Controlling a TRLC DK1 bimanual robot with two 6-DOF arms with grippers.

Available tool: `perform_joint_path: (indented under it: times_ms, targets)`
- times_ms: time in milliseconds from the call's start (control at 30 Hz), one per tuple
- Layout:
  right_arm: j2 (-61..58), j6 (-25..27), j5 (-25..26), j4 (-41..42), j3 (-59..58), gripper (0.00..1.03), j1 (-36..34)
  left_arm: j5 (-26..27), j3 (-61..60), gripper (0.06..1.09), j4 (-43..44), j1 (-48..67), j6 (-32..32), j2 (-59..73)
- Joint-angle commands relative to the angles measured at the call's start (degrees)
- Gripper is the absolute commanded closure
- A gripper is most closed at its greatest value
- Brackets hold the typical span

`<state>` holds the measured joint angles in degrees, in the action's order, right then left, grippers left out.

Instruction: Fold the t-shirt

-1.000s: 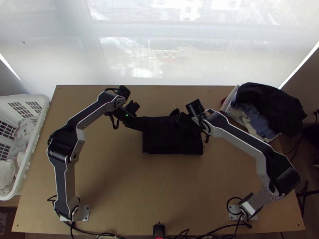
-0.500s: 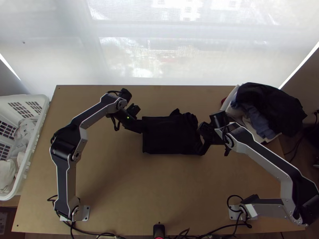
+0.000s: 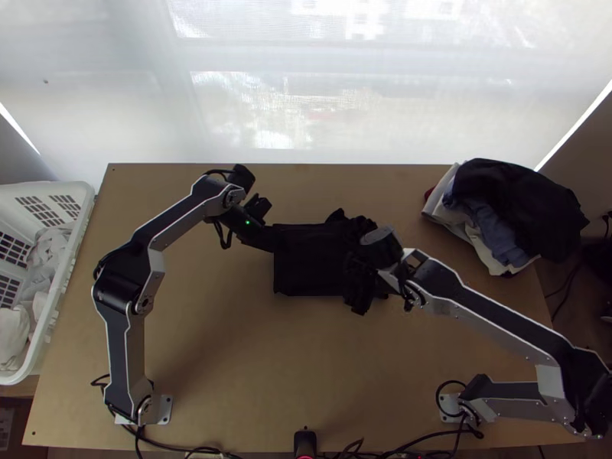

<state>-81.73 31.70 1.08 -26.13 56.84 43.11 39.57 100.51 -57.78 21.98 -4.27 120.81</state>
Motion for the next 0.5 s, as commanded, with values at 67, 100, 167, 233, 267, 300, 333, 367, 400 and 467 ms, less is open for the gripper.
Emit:
perform_joint_path:
  times_ms: [67, 100, 167, 233, 267, 300, 333, 367, 400, 467]
  targets:
    - [-4.6, 8.2, 11.0, 18.8, -9.6, 0.04, 11.9, -0.1, 0.4, 0.10, 0.5, 0.5, 1.0, 2.2]
    - [-5.2, 8.7, 11.8, 21.1, -10.6, 0.04, 12.2, -0.1, 0.3, 0.10, 0.5, 0.5, 1.0, 2.4]
    - [-6.4, 9.3, 12.3, 24.2, -11.8, 0.04, 12.2, -0.4, 0.3, 0.10, 0.5, 0.5, 1.1, 2.6]
    - [-7.8, 10.0, 12.5, 26.8, -12.2, 0.04, 11.9, -0.5, 0.3, 0.10, 0.5, 0.5, 1.1, 2.8]
    - [-8.4, 10.3, 12.7, 28.4, -12.3, 0.04, 11.7, -0.5, 0.3, 0.10, 0.5, 0.5, 1.1, 2.8]
    - [-9.2, 10.7, 13.1, 29.4, -12.2, 0.04, 11.6, -0.5, 0.3, 0.10, 0.5, 0.6, 1.1, 2.9]
    - [-9.8, 10.8, 13.4, 30.2, -12.1, 0.04, 11.4, -0.5, 0.3, 0.10, 0.5, 0.6, 1.1, 2.9]
    - [-10.6, 11.3, 13.7, 31.0, -12.1, 0.04, 11.0, -0.5, 0.3, 0.10, 0.5, 0.7, 1.1, 3.0]
    - [-11.3, 11.5, 14.0, 31.7, -12.1, 0.04, 10.9, -0.6, 0.3, 0.10, 0.5, 0.8, 1.1, 3.0]
    - [-12.5, 11.9, 14.2, 32.5, -11.9, 0.04, 10.1, -0.6, 0.3, 0.10, 0.5, 1.0, 1.1, 3.0]
